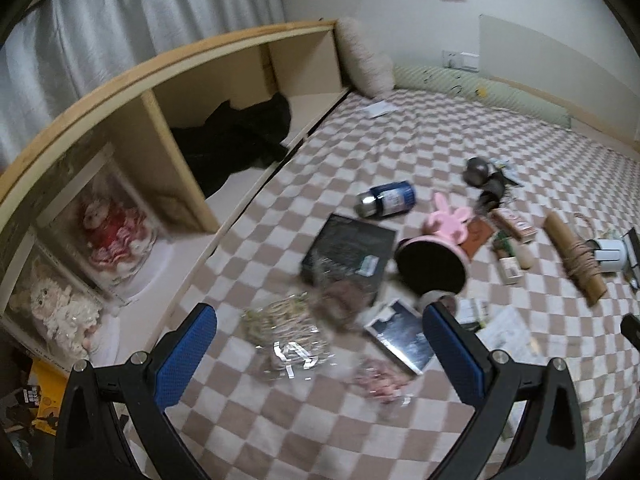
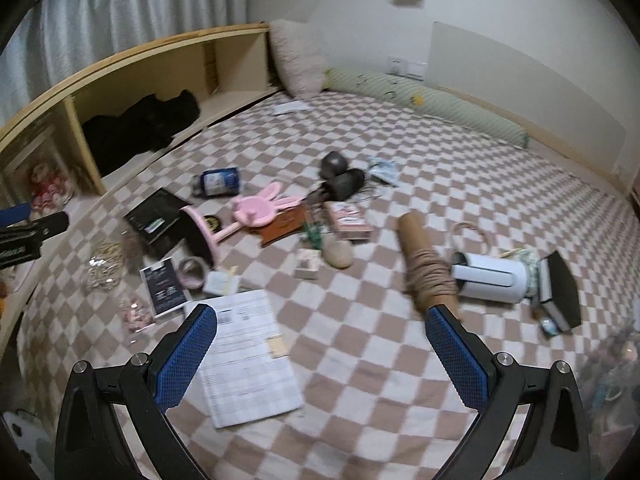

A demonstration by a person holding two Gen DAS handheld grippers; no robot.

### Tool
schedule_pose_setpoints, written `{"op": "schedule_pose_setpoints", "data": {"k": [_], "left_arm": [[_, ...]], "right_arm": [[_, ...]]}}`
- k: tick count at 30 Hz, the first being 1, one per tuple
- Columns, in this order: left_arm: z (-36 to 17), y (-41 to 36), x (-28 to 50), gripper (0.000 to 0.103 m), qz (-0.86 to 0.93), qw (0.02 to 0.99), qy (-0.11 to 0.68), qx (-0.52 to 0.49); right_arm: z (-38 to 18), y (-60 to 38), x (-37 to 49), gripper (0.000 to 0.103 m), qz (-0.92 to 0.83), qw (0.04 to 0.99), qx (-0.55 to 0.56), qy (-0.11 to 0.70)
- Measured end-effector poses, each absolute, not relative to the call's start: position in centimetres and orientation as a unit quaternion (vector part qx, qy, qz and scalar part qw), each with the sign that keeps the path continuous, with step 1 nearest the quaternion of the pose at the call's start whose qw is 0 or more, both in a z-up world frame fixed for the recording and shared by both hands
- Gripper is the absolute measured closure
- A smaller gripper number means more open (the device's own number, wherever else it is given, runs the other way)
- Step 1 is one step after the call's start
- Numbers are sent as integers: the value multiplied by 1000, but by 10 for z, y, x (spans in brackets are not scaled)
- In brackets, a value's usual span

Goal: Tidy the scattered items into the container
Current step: 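Move both tools back over the remaining items on the bed, then reach the left tool to the cream cord bag while the right tool reaches the pink candy bag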

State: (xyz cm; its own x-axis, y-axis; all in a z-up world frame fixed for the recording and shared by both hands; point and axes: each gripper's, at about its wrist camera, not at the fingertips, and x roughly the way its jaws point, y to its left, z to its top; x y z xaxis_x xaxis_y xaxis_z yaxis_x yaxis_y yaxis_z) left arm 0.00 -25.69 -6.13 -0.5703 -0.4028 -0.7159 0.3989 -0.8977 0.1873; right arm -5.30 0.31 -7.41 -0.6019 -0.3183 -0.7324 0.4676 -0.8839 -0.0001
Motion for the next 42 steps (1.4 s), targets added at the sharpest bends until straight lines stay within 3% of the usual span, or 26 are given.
{"op": "schedule_pose_setpoints", "data": {"k": [13,23,25,28,35,42], "left_arm": [[-121,-304,-23,0,-846,259,-35,465],[-153,-310,-47,0,-819,271,-56,502],[-160,-314,-50,1,-809,279,-64,514],[-169,-323,-50,12,-795,292,-64,527],[-179,-335,-49,12,-793,293,-32,533],[-191,-326,-59,12,-791,276,-38,544]], "right_arm": [[-92,-51,-24,0,-854,295,400,154],[-111,-75,-12,0,-823,349,425,140],[-116,-83,-6,2,-818,361,421,151],[-123,-95,3,7,-811,373,412,181],[-150,-124,18,14,-791,396,413,216],[-171,-148,23,14,-781,424,420,183]]}}
